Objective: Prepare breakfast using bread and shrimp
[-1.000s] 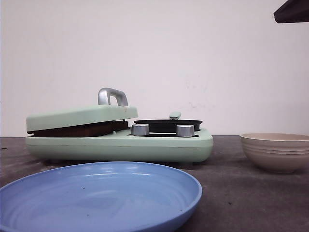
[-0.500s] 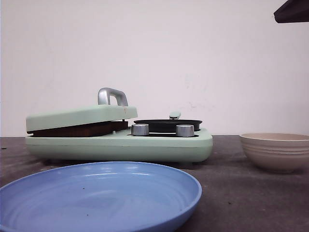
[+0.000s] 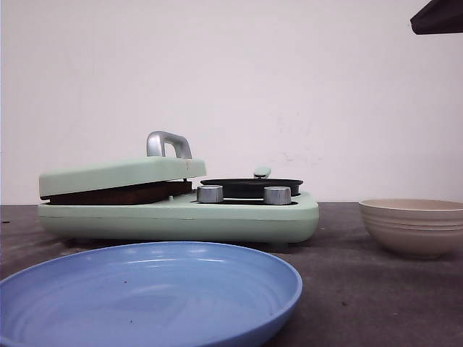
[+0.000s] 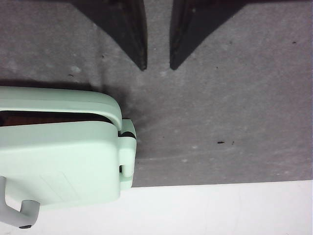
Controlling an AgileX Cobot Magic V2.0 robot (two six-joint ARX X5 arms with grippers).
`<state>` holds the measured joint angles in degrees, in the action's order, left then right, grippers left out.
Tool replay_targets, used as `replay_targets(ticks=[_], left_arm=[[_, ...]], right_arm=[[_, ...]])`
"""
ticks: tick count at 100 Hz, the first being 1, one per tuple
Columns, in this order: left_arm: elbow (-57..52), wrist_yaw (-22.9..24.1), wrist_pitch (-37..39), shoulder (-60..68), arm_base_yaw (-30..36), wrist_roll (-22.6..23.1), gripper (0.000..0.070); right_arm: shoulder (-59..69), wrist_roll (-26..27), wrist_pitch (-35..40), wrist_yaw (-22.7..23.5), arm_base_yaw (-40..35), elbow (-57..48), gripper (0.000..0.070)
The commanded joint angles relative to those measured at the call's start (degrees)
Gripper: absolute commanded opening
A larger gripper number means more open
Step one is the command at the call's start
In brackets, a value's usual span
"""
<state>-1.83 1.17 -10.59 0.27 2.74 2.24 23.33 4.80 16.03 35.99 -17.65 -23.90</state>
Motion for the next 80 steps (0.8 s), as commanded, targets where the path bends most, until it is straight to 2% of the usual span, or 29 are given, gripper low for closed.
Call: replay_targets(ticks=[1,15,23,27,32,42,50,57,71,80], left_arm=[[1.03,-0.22,-0.15,-0.09,-0.11,0.74,0.0000],[1.03,-0.22,-0.15,-0.09,-0.11,0.74,0.0000],[1.03,-0.22,-0.15,-0.09,-0.11,0.74,0.0000],[1.03,-0.22,-0.15,-0.09,-0.11,0.74,0.0000],[1.03,-0.22,-0.15,-0.09,-0.11,0.74,0.0000],[1.03,-0.09,-0.15,-0.09,-0.11,0.74,0.0000],[1.03,-0.09,-0.15,-0.09,-0.11,0.72,0.0000],[1.03,-0.09,-0.15,-0.09,-0.11,0.74,0.0000],[1.03,-0.09,-0.15,-0.09,-0.11,0.74,0.0000],[1.03,-0.09,-0.15,-0.09,-0.11,0.74,0.0000]], right_arm=[[0.11,0.57,-0.61,0.02,-0.33,-0.33,0.0000],[0.11,0.66,-0.31,-0.20,-0.33,-0.33,0.0000],[0.11,0.28,2.12,-2.62,-0.22,-0.24,0.0000],[0.09,0.35,2.56,-5.55,-0.48,0.20,0.0000],[-0.39,-0.11,1.09,-11.43,-0.70,1.31,0.0000],[-2.75,-5.07,-8.46,-24.15,-1.07,6.56,0.0000],[-5.75,-7.65,-16.94,-29.97,-1.07,12.31,0.0000],[-8.68,-9.09,-20.48,-33.64,-1.07,17.03,0.0000],[-15.47,-12.13,-18.73,-38.62,-0.83,23.28,0.0000],[-19.87,-14.32,-9.97,-40.59,-0.52,23.23,0.0000]])
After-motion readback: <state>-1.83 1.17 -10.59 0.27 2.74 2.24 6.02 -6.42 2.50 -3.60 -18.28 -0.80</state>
